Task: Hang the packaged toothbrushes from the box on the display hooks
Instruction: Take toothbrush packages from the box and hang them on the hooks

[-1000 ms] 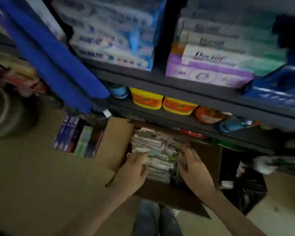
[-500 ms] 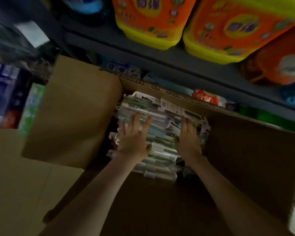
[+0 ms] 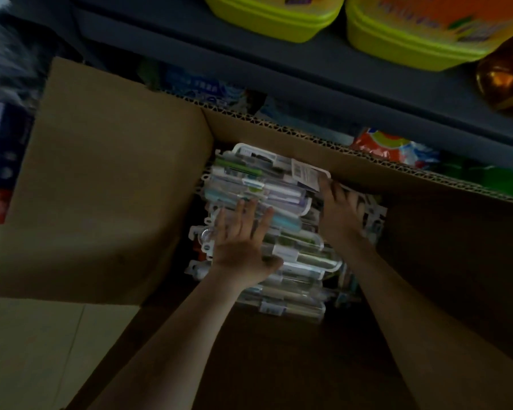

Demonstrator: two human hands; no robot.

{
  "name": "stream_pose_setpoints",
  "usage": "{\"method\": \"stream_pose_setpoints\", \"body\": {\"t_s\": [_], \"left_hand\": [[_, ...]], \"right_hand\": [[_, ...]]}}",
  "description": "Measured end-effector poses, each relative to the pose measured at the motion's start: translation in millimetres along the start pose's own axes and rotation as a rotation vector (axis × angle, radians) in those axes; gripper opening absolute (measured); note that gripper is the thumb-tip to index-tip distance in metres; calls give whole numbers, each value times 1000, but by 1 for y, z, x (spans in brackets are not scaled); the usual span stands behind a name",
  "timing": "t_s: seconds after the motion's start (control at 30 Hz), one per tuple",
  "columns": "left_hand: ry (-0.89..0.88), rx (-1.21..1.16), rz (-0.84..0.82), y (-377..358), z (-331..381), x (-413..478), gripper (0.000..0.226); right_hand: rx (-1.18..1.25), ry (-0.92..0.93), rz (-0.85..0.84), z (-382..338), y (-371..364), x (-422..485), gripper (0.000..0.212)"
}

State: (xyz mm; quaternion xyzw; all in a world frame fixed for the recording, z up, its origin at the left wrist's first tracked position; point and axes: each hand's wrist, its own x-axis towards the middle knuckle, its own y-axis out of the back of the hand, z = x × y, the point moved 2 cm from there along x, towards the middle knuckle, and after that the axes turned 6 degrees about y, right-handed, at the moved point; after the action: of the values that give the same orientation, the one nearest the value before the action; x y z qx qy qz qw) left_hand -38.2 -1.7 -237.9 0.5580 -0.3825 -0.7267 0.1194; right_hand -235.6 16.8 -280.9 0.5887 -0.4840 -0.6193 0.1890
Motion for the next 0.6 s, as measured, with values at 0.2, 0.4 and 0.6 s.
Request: {"method": "stream_pose_setpoints", "body": {"t_s": [0.2,0.4,0.6], "left_hand": [[36,-122,93,13,14,-2,82],[-136,45,275,39,41,17,74],[-189,134,219,39,55,36,60]], "right_hand": [[-91,117,42,1,-3,-14,81],[113,281,175,-7,-6,-35,75],[262,324,7,1,-12,-32,72]]}}
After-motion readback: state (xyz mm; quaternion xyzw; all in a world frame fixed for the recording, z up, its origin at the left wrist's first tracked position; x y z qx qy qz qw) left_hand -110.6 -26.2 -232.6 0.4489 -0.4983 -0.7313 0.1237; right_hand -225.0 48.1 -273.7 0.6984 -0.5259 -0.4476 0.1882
